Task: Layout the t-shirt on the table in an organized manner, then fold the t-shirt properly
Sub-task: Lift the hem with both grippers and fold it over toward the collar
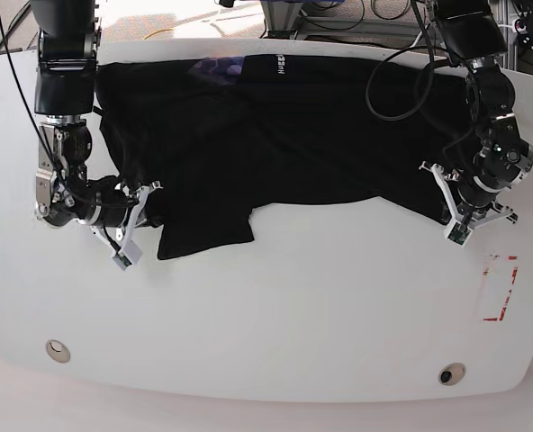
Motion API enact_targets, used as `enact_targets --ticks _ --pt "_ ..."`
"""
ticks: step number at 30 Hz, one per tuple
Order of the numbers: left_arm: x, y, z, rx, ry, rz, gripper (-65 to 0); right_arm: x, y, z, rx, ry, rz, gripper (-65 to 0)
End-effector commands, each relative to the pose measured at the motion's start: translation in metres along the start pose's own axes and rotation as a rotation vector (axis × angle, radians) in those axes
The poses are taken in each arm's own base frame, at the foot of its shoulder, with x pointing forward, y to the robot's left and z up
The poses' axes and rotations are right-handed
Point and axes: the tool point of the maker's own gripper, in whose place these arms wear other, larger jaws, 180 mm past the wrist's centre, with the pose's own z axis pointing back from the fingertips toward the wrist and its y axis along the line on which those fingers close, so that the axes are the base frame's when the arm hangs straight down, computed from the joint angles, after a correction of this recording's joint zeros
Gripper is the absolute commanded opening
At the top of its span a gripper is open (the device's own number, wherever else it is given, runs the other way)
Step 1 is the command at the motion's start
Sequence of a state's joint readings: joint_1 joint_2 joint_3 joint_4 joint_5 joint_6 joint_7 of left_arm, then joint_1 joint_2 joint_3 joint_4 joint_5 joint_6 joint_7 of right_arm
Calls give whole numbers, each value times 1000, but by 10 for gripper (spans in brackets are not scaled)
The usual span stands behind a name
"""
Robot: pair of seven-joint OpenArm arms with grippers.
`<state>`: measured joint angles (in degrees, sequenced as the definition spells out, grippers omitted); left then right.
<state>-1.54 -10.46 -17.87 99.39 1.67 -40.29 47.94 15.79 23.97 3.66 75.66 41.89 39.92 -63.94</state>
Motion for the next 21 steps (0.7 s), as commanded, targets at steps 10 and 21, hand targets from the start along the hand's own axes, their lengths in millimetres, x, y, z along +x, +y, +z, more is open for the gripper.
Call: enact_targets --ticks 10,21 --pt "16 5 15 34 -62 -28 -650 7 -9 56 -133 -8 55 -650" --pt "-12 18 22 70 -14 26 -650 -25 12 65 -149 62 104 -650"
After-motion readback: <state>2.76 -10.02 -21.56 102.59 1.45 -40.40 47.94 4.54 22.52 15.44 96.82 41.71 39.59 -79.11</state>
